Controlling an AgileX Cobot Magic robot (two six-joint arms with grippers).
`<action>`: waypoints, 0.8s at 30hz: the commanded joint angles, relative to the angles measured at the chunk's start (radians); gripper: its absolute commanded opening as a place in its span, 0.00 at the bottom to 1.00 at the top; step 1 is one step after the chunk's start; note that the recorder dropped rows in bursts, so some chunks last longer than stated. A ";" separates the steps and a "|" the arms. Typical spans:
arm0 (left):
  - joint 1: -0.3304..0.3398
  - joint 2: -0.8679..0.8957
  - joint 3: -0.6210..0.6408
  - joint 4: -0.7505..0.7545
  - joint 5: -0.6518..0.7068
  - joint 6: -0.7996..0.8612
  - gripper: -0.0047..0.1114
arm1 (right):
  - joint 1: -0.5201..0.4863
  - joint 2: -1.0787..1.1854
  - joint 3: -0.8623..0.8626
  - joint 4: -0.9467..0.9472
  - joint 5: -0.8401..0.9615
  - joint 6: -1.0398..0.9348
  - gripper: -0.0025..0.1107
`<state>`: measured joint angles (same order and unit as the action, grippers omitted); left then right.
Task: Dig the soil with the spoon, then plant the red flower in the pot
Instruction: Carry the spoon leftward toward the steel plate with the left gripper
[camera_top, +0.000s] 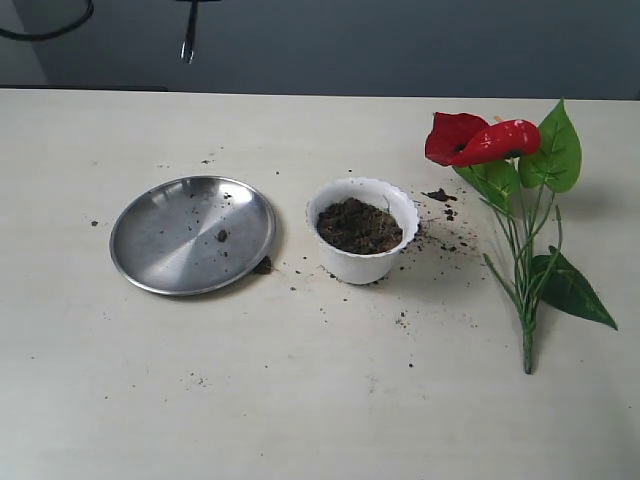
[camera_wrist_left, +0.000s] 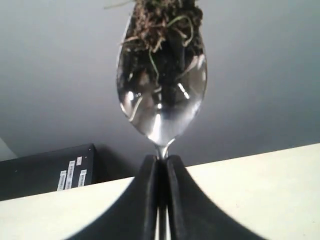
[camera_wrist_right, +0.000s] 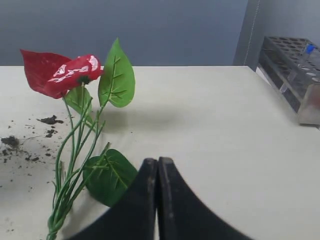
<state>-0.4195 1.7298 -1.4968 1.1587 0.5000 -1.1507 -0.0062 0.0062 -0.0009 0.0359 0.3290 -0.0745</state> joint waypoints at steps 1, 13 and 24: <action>0.024 -0.040 0.083 0.163 -0.001 -0.174 0.04 | -0.004 -0.006 0.001 -0.001 -0.010 -0.001 0.02; 0.142 -0.253 0.391 0.558 -0.003 -0.613 0.04 | -0.004 -0.006 0.001 -0.003 -0.009 -0.001 0.02; 0.137 -0.423 0.604 0.586 -0.006 -0.803 0.04 | -0.004 -0.006 0.001 0.000 -0.005 -0.001 0.02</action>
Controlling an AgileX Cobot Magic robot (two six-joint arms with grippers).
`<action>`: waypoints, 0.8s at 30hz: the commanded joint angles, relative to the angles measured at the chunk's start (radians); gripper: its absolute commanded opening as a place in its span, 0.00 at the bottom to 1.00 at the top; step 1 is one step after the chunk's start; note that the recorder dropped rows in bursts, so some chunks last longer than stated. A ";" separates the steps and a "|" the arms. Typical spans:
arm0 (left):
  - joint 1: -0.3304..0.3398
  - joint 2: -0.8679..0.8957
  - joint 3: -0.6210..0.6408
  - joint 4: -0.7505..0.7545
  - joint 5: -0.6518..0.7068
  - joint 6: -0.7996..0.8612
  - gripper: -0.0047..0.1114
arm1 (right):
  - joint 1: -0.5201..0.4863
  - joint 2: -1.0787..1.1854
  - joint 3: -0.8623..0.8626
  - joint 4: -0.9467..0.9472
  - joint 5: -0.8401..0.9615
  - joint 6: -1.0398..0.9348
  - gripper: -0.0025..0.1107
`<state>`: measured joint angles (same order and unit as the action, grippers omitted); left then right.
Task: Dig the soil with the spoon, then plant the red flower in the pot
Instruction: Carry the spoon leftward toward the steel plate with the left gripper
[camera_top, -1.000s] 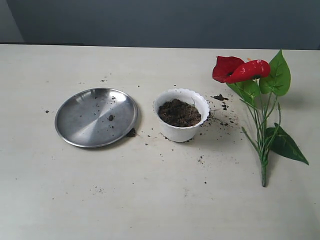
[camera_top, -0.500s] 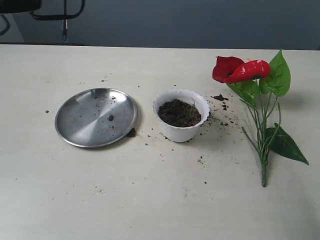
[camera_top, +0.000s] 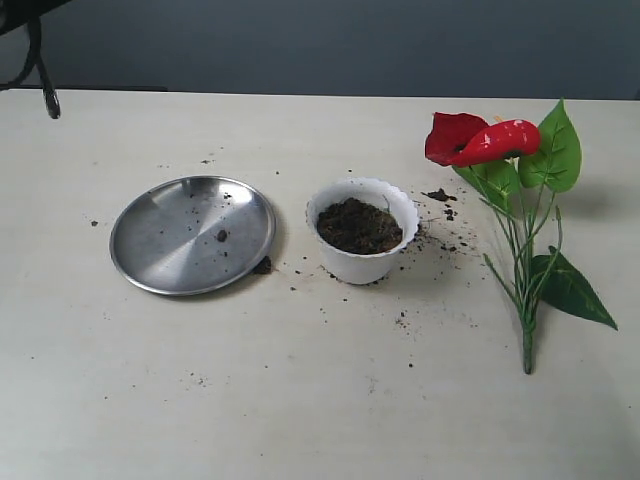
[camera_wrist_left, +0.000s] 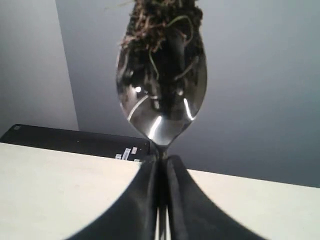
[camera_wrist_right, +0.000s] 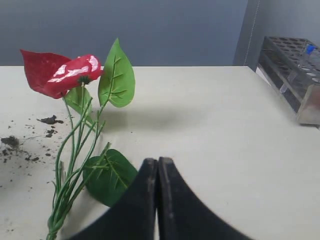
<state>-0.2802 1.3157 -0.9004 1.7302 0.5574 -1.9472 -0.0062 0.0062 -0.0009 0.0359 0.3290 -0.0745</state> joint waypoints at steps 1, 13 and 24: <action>-0.002 0.000 0.007 0.014 -0.066 -0.006 0.04 | -0.004 -0.006 0.001 0.000 -0.005 -0.001 0.02; -0.002 0.077 -0.089 0.014 -0.265 0.063 0.04 | -0.004 -0.006 0.001 0.000 -0.010 -0.001 0.02; -0.002 0.139 -0.163 -0.349 -0.337 0.442 0.04 | -0.004 -0.006 0.001 0.000 -0.010 -0.001 0.02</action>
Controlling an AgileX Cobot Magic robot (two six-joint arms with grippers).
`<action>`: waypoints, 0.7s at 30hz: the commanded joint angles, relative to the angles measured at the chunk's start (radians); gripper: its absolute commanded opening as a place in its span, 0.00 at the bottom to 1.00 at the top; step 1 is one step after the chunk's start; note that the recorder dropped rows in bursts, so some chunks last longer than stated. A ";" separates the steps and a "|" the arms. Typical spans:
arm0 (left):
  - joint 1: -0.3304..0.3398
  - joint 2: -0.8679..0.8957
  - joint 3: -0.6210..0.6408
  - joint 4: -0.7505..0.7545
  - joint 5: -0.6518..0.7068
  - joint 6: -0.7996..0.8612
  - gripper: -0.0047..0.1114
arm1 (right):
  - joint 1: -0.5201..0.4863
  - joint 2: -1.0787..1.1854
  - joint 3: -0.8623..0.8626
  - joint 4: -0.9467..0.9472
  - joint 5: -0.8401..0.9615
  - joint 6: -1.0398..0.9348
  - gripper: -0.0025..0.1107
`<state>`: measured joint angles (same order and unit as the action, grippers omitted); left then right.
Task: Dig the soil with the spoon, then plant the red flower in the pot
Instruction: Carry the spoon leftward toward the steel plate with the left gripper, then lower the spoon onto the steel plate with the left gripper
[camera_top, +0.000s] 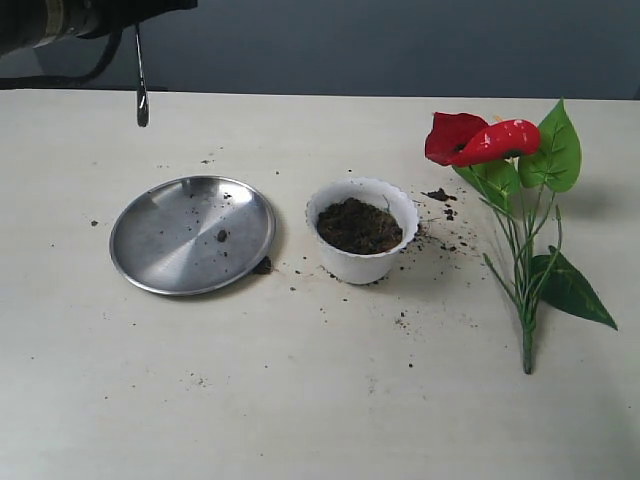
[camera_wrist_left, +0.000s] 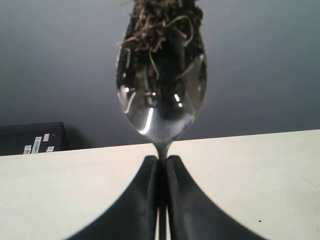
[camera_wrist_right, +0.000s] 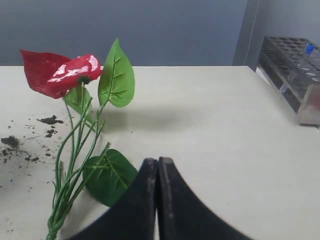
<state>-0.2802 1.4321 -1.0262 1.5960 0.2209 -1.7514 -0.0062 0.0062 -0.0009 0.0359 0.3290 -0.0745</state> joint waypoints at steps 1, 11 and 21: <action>-0.002 0.030 -0.051 -0.299 0.002 0.341 0.04 | -0.004 -0.006 0.001 0.000 -0.010 -0.001 0.02; 0.009 0.089 -0.261 -1.066 0.253 1.184 0.04 | -0.004 -0.006 0.001 0.000 -0.006 -0.001 0.02; 0.086 0.225 -0.451 -1.580 0.519 1.643 0.04 | -0.004 -0.006 0.001 0.000 -0.006 -0.001 0.02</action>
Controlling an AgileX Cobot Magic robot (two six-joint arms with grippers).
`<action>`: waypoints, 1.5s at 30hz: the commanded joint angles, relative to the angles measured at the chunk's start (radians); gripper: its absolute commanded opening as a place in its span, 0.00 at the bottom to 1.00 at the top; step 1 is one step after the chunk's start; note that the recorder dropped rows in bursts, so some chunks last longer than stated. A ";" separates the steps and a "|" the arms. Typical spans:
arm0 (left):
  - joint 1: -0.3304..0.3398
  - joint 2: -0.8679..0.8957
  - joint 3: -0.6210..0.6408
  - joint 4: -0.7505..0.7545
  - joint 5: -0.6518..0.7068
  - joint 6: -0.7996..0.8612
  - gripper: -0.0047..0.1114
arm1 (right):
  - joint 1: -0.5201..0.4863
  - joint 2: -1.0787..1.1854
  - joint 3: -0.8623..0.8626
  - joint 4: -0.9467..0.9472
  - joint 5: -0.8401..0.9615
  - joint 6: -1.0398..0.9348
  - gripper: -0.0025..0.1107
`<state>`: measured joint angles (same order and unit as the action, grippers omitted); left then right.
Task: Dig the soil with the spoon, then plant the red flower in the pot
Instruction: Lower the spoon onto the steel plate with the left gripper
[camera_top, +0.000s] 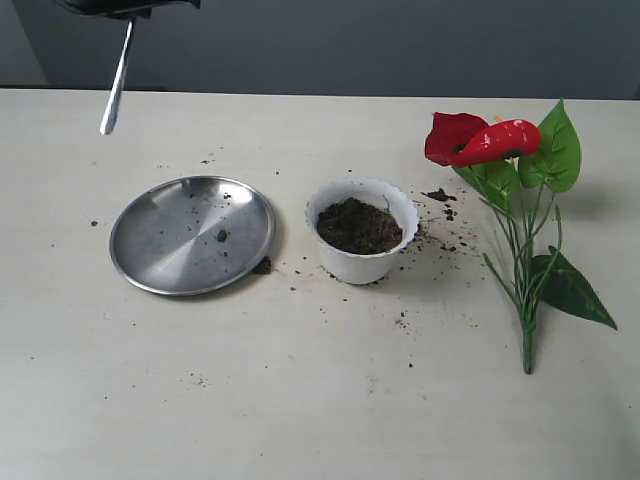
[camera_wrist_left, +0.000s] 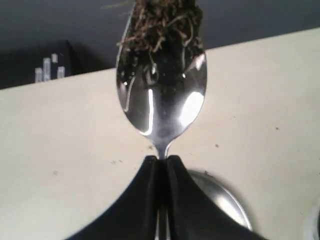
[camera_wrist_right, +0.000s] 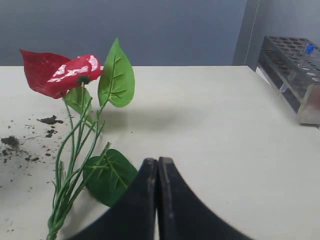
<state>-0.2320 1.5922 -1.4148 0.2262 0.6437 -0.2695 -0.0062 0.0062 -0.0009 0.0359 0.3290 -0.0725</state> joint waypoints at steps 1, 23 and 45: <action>0.049 0.087 -0.077 -0.241 0.126 0.188 0.04 | -0.004 -0.006 0.001 0.000 -0.006 -0.003 0.02; 0.071 0.396 -0.143 -0.345 0.329 0.064 0.04 | -0.004 -0.006 0.001 -0.004 -0.009 -0.003 0.02; 0.040 0.527 -0.143 -0.304 0.312 -0.046 0.04 | -0.004 -0.006 0.001 -0.002 -0.006 -0.003 0.02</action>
<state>-0.1791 2.1026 -1.5504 -0.0871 0.9604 -0.3058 -0.0062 0.0062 -0.0009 0.0359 0.3290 -0.0745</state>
